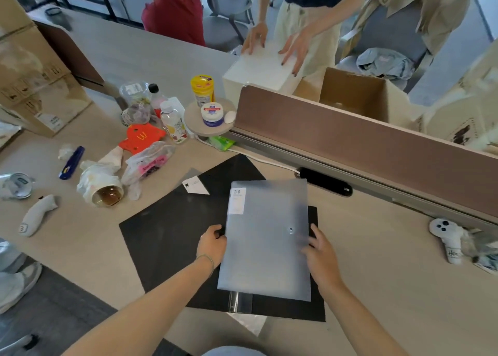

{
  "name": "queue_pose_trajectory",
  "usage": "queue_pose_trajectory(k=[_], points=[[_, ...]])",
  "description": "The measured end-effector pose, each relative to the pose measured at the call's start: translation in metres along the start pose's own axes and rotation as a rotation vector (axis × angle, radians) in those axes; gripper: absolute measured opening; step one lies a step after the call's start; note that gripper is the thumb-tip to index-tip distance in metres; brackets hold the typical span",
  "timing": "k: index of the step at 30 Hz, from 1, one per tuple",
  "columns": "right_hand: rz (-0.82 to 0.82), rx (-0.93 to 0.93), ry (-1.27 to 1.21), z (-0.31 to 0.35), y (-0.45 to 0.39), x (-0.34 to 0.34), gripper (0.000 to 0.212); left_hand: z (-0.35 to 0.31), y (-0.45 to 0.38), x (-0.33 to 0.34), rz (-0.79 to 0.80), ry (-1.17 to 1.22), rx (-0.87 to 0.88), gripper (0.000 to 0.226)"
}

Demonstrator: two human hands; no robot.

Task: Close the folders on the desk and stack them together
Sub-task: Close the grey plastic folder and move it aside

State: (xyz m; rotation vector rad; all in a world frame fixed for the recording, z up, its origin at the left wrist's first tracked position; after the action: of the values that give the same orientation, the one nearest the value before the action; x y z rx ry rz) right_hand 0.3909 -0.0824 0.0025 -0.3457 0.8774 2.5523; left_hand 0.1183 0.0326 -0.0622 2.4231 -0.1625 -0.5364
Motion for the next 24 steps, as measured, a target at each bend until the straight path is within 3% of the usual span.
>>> queue_pose_trajectory(k=[6,13,20,24], points=[[0.062,0.177,0.04,-0.053,-0.032,0.016,0.073,-0.003,-0.011,0.009,-0.014,0.128,-0.087,0.041],[0.081,0.253,-0.025,-0.077,-0.047,0.019,0.075,-0.024,-0.002,0.017,0.034,0.105,-0.007,0.025],[0.058,0.171,-0.196,-0.081,-0.042,0.009,0.062,-0.055,0.028,0.031,0.16,0.154,0.114,0.017],[-0.056,0.073,-0.289,-0.072,-0.03,-0.023,0.058,-0.074,0.037,0.045,0.243,0.174,0.148,0.02]])
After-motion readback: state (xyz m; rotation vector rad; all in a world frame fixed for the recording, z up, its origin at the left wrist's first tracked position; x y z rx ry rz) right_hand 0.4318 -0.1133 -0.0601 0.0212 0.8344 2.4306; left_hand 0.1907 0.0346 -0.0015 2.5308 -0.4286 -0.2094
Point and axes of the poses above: each hand's wrist, its own y-axis away from the middle knuckle, its own x-axis out of the palm, z = x × y, the point moved 9 cm from there along -y, towards the middle knuckle, and after that the axes turned 8 degrees about y, right-handed, at the moved point
